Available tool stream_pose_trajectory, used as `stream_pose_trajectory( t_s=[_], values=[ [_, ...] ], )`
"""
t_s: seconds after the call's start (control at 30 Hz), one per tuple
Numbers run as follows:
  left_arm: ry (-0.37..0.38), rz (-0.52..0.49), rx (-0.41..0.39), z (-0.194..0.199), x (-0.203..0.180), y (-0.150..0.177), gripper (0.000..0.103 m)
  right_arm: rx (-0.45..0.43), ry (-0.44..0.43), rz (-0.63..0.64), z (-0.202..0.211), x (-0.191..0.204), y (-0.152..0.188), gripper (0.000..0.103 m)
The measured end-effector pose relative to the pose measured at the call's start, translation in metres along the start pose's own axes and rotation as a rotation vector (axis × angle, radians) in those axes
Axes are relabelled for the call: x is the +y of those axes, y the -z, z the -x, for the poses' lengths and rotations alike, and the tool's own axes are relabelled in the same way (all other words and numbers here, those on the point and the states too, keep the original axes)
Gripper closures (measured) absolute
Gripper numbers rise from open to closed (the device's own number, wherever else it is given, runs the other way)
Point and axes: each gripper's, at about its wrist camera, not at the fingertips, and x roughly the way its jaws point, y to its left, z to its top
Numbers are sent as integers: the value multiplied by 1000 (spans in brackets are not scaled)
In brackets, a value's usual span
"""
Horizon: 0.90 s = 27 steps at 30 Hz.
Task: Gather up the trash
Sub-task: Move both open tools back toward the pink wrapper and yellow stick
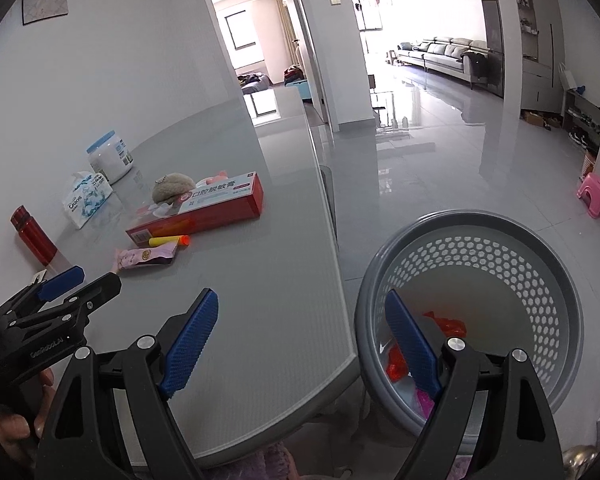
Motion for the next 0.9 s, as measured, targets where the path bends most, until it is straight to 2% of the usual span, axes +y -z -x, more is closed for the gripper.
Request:
stream_pose_trajectory(
  t_s=[0.53, 0.67, 0.9],
  values=[
    [-116, 134, 22, -29, 92, -2, 23, 93, -68, 107, -66, 64, -20, 21],
    [-124, 152, 40, -37, 102, -1, 23, 113, -80, 133, -80, 77, -23, 21],
    [-105, 153, 70, -49, 100, -3, 23, 135, -76, 124, -91, 76, -26, 21]
  ],
)
